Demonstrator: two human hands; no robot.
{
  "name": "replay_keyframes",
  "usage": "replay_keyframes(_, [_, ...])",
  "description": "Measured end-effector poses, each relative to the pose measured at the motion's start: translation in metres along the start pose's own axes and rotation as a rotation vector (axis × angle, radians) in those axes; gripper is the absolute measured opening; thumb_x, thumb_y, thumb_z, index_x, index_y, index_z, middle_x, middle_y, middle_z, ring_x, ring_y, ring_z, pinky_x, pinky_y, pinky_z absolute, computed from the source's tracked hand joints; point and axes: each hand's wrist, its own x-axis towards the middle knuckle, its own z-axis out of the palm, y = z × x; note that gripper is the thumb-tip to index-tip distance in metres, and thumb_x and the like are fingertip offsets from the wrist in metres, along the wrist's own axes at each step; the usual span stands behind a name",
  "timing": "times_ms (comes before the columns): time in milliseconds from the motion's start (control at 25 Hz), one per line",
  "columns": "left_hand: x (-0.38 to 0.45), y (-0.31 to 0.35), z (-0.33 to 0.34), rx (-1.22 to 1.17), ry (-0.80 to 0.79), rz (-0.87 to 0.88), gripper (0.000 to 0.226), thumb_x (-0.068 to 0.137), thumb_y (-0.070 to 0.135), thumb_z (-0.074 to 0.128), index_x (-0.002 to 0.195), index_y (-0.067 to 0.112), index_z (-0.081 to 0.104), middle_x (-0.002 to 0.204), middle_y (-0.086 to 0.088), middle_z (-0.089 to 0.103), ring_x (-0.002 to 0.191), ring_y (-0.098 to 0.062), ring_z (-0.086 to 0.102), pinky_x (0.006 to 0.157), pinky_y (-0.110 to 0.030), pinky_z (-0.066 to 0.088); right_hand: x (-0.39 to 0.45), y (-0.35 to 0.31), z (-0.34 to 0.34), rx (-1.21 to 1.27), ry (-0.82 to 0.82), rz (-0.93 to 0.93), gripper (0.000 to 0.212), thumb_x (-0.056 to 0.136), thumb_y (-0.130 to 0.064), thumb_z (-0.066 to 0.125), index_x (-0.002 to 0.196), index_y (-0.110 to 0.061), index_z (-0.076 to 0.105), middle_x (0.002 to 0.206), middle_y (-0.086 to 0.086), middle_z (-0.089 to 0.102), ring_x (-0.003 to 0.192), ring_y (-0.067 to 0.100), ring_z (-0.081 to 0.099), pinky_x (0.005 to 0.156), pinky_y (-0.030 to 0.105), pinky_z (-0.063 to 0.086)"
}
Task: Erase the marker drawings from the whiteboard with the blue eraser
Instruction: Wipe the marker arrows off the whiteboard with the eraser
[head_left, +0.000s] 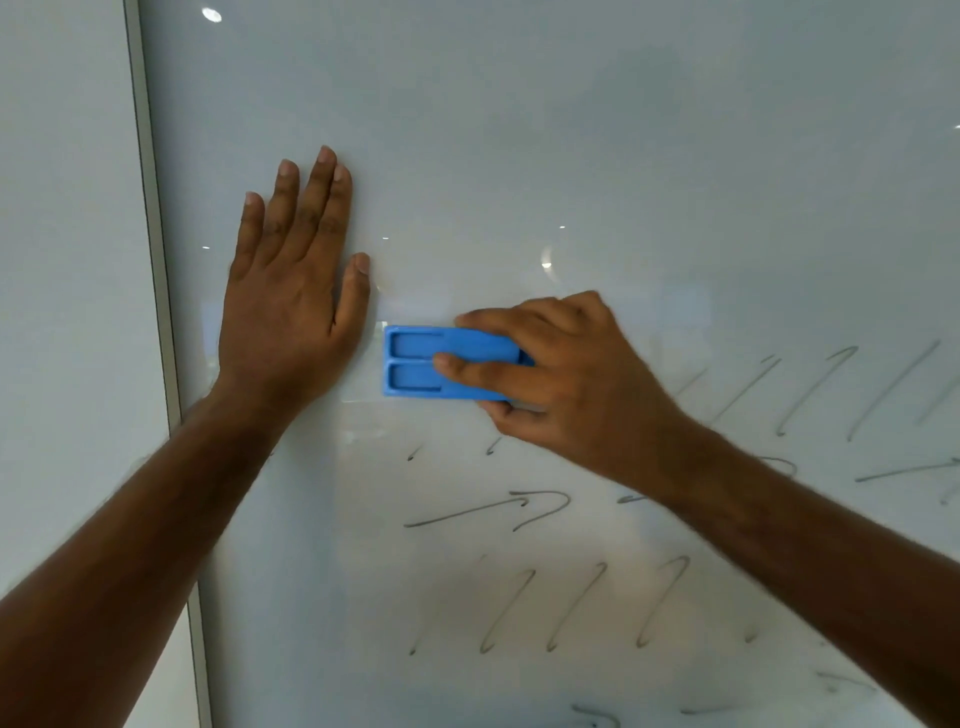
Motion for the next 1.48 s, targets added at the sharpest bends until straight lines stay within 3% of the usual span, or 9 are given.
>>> replay_keyframes(160, [-0.002, -0.001, -0.001, 0.000, -0.013, 0.002, 0.067, 0.114, 0.038, 0.028, 0.175, 0.012, 0.015, 0.183, -0.005, 0.012, 0.170, -0.027, 0.006, 0.139, -0.047, 0.003, -0.015, -0.039, 0.010, 0.082, -0.139, -0.076, 0.043, 0.096, -0.029, 0.065, 0.139, -0.032, 0.065, 0.144, 0.003, 0.062, 0.114, 0.027, 0.063, 0.089, 0.050, 0.047])
replay_keyframes(360, [-0.002, -0.001, -0.001, 0.005, -0.011, -0.003, 0.067, 0.114, 0.039, 0.028, 0.175, 0.012, 0.014, 0.183, -0.006, 0.011, 0.170, -0.026, 0.005, 0.139, -0.046, 0.002, -0.053, -0.025, -0.008, 0.047, -0.190, -0.111, 0.043, 0.097, -0.028, 0.066, 0.139, -0.033, 0.063, 0.144, 0.002, 0.061, 0.114, 0.025, 0.061, 0.091, 0.048, 0.047])
replay_keyframes(560, [-0.006, 0.001, 0.000, 0.003, -0.001, -0.015, 0.067, 0.114, 0.038, 0.029, 0.175, 0.013, 0.014, 0.183, -0.005, 0.011, 0.170, -0.026, 0.005, 0.138, -0.046, 0.002, -0.045, 0.021, -0.029, 0.001, -0.107, 0.057, 0.045, 0.097, -0.029, 0.070, 0.141, -0.030, 0.063, 0.141, 0.005, 0.062, 0.114, 0.028, 0.062, 0.093, 0.048, 0.044])
replay_keyframes(680, [-0.007, 0.001, 0.000, -0.002, 0.002, -0.018, 0.068, 0.114, 0.037, 0.031, 0.175, 0.013, 0.015, 0.183, -0.004, 0.012, 0.170, -0.027, 0.006, 0.138, -0.048, 0.004, -0.027, 0.015, -0.018, 0.032, -0.055, 0.175, 0.044, 0.096, -0.031, 0.066, 0.140, -0.031, 0.064, 0.143, 0.003, 0.061, 0.115, 0.027, 0.060, 0.094, 0.049, 0.043])
replay_keyframes(880, [-0.009, -0.001, 0.000, -0.007, -0.018, -0.013, 0.069, 0.114, 0.040, 0.030, 0.175, 0.014, 0.012, 0.183, -0.005, 0.009, 0.170, -0.026, 0.004, 0.138, -0.049, 0.004, -0.055, -0.024, -0.004, 0.058, -0.129, 0.037, 0.047, 0.098, -0.029, 0.067, 0.144, -0.030, 0.059, 0.147, 0.004, 0.058, 0.120, 0.027, 0.061, 0.096, 0.049, 0.045])
replay_keyframes(1080, [-0.011, -0.002, 0.001, -0.005, -0.018, -0.016, 0.069, 0.114, 0.041, 0.029, 0.175, 0.014, 0.011, 0.184, -0.003, 0.008, 0.170, -0.025, 0.002, 0.138, -0.048, 0.002, -0.089, -0.004, -0.028, -0.056, -0.144, -0.025, 0.039, 0.103, -0.028, 0.063, 0.141, -0.031, 0.064, 0.144, 0.005, 0.062, 0.116, 0.027, 0.065, 0.095, 0.044, 0.047])
replay_keyframes(1280, [-0.015, 0.001, 0.003, 0.016, 0.003, -0.039, 0.069, 0.114, 0.040, 0.030, 0.175, 0.014, 0.012, 0.183, -0.004, 0.010, 0.170, -0.026, 0.004, 0.138, -0.049, 0.003, -0.072, 0.041, -0.044, -0.129, -0.123, 0.099, 0.046, 0.107, -0.038, 0.058, 0.151, -0.030, 0.052, 0.149, 0.006, 0.057, 0.117, 0.030, 0.061, 0.098, 0.044, 0.042])
replay_keyframes(1480, [-0.023, 0.010, 0.004, -0.002, -0.010, -0.091, 0.071, 0.114, 0.042, 0.028, 0.175, 0.012, 0.008, 0.184, -0.006, 0.006, 0.170, -0.028, 0.001, 0.138, -0.051, 0.002, -0.058, 0.033, -0.037, -0.111, -0.089, 0.192, 0.046, 0.105, -0.040, 0.060, 0.149, -0.030, 0.056, 0.150, 0.006, 0.057, 0.117, 0.030, 0.061, 0.097, 0.047, 0.042])
